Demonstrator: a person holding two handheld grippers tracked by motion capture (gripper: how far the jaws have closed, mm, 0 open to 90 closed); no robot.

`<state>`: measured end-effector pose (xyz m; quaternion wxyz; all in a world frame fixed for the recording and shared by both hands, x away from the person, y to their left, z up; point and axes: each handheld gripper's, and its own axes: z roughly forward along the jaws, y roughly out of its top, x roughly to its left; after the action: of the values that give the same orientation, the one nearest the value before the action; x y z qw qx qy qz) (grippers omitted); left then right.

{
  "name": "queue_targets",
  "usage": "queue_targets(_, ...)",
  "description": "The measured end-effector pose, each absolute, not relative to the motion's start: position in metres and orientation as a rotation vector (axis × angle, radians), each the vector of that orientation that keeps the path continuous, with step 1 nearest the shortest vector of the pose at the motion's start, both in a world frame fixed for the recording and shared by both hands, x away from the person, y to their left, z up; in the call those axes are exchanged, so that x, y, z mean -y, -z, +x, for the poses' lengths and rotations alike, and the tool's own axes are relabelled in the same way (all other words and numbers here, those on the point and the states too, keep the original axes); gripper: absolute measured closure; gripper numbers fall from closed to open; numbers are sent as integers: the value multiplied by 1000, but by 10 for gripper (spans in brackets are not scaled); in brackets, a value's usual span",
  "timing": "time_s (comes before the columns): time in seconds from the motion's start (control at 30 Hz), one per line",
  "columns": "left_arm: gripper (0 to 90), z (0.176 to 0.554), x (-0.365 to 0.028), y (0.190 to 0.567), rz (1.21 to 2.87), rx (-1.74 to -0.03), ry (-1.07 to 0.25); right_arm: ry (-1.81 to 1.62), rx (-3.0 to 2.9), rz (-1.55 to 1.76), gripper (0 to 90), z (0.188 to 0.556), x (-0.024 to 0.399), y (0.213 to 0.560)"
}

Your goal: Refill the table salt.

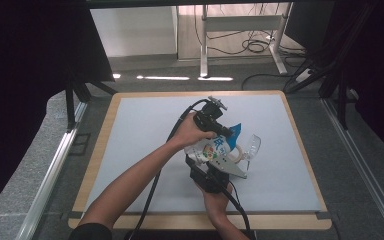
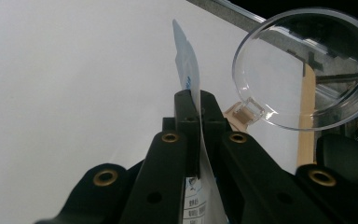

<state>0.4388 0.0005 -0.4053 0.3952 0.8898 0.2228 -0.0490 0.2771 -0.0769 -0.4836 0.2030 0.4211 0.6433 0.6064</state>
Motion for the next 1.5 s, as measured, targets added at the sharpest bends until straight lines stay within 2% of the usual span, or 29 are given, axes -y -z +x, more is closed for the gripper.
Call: queue_targets(1.5,899,429,-14,410,2209,-574,108,-1639,-1914,1124,558,277,79,505)
